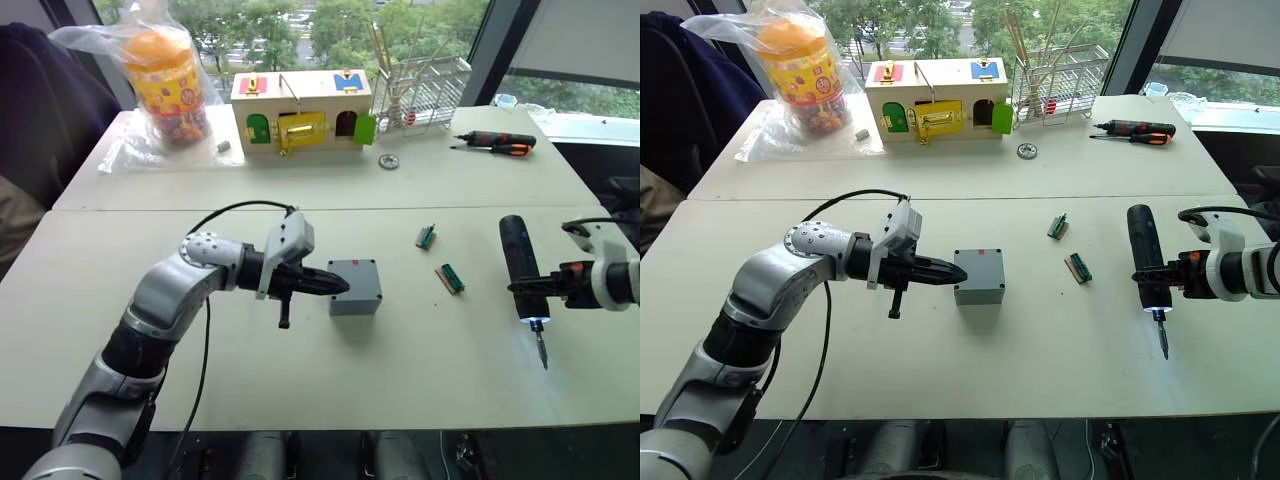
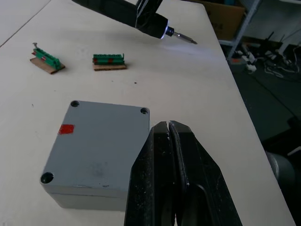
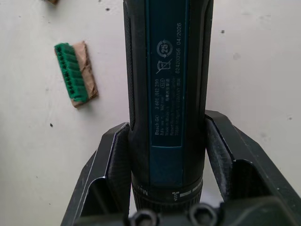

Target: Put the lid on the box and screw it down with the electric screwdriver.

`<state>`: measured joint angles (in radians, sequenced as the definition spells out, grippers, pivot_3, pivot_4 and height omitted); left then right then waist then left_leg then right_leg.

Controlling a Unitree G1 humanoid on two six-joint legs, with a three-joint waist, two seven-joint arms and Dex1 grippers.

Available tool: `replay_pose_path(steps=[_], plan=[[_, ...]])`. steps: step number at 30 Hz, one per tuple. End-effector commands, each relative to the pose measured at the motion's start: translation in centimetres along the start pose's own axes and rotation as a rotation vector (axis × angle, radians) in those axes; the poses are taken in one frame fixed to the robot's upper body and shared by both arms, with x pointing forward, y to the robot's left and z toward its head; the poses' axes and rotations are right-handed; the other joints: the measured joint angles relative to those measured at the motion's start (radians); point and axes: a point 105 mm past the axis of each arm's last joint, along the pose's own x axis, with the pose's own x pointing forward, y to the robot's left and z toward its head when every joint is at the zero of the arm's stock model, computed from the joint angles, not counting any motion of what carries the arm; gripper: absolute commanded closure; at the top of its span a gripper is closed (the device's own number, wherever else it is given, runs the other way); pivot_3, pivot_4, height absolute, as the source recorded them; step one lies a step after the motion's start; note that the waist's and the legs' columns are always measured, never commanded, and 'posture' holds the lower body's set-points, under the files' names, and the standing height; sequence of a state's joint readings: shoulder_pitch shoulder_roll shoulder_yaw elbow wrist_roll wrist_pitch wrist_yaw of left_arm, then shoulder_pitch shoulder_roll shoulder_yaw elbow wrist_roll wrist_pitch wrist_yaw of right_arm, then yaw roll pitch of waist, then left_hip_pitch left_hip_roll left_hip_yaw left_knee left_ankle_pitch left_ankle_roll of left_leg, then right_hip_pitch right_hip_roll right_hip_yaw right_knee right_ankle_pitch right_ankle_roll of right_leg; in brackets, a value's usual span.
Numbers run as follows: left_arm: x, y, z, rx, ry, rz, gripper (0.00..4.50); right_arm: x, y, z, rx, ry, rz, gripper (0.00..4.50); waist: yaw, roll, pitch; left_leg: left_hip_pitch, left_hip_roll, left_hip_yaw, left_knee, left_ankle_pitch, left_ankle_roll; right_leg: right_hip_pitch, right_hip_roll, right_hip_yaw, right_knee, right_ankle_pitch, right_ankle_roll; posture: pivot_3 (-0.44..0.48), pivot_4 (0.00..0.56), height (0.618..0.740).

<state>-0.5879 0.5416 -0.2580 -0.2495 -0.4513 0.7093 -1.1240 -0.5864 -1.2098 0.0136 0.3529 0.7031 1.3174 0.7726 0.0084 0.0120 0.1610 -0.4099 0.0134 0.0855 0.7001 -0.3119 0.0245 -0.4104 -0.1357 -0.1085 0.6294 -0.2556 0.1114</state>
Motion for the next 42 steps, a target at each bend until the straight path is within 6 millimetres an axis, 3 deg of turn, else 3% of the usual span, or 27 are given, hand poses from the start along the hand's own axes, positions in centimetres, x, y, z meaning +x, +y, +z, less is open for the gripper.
replay_pose_path(steps=[1, 13, 19, 23, 26, 28, 32, 34, 37, 42], plan=[[0.4, -0.9, 0.7, 0.043, -0.019, -0.011, 4.50, -0.9, -0.2, 1.5, 0.062, -0.037, 0.018, 2.55, 0.002, 0.000, 0.001, 0.000, 0.000, 0.000, 0.000, 0.000, 0.000, 0.000, 0.000, 0.000, 0.000, 0.000, 0.000, 0.000, 0.150, 0.706], [-0.1, 0.0, 0.1, 0.003, -0.047, 0.090, 4.50, 1.1, -1.8, 0.0, 0.112, 0.080, -0.025, 2.55, 0.003, 0.000, 0.001, 0.000, -0.001, -0.001, 0.001, 0.000, -0.001, 0.001, 0.000, -0.001, 0.000, 0.000, 0.000, 0.000, 0.150, 0.706], [-0.7, 0.9, -0.3, -0.006, -0.038, 0.127, 4.50, 1.4, -2.2, -0.1, 0.074, 0.093, -0.049, 0.16, 0.005, 0.000, 0.001, 0.000, -0.001, -0.001, 0.001, 0.001, -0.001, 0.002, 0.000, -0.001, 0.000, 0.000, 0.000, 0.000, 0.150, 0.706], [-1.3, 2.3, -0.3, 0.009, -0.046, 0.194, 4.50, 0.8, -2.6, 1.2, 0.004, 0.021, -0.083, 0.04, 0.005, 0.000, 0.001, 0.000, -0.001, -0.001, 0.001, 0.001, -0.001, 0.002, 0.000, -0.001, 0.000, 0.000, 0.000, 0.000, 0.150, 0.706], [-1.7, 4.7, 0.4, 0.037, -0.064, 0.329, 4.50, -2.1, -0.2, 6.2, -0.188, -0.270, 0.003, 0.04, 0.006, 0.001, 0.001, 0.000, -0.001, -0.001, 0.001, 0.001, -0.002, 0.002, -0.001, -0.001, 0.000, 0.000, 0.000, 0.000, 0.150, 0.706], [-2.0, 5.0, 0.5, 0.023, -0.072, 0.350, 4.50, -3.2, 2.7, 7.1, -0.418, -0.376, 0.061, 0.04, 0.005, 0.001, 0.001, 0.000, -0.001, -0.001, 0.001, 0.001, -0.002, 0.001, 0.000, -0.001, 0.000, 0.000, 0.001, 0.000, 0.150, 0.706], [-2.4, 5.3, -0.4, 0.007, -0.025, 0.375, 4.50, -2.3, 9.3, 4.8, -0.730, -0.497, 0.224, 0.04, 0.005, -0.001, 0.002, 0.000, 0.001, -0.004, -0.002, 0.002, -0.004, 0.002, 0.002, -0.005, 0.001, 0.000, 0.001, 0.000, 0.150, 0.706], [-2.5, 5.2, -0.9, 0.005, 0.003, 0.370, 4.50, -1.4, 11.2, 3.2, -0.767, -0.501, 0.278, 0.04, 0.005, -0.001, 0.002, 0.000, 0.001, -0.004, 0.000, 0.003, -0.005, 0.003, 0.002, -0.005, 0.001, 0.000, 0.001, 0.000, 0.150, 0.706], [-2.2, 4.7, -2.2, -0.014, 0.055, 0.338, 4.50, 0.8, 15.0, -0.8, -0.787, -0.413, 0.463, 0.04, 0.009, -0.001, 0.002, 0.001, 0.000, -0.004, 0.002, 0.003, -0.005, 0.003, 0.000, -0.004, 0.001, 0.000, 0.001, 0.000, 0.150, 0.706], [-1.7, 4.4, -3.8, -0.022, 0.126, 0.295, 4.50, 3.9, 17.1, -3.7, -0.783, -0.360, 0.538, 0.04, 0.009, -0.003, 0.003, 0.001, -0.001, -0.005, 0.001, 0.002, -0.005, 0.004, 0.001, -0.004, 0.000, 0.000, 0.001, 0.000, 0.150, 0.706]])
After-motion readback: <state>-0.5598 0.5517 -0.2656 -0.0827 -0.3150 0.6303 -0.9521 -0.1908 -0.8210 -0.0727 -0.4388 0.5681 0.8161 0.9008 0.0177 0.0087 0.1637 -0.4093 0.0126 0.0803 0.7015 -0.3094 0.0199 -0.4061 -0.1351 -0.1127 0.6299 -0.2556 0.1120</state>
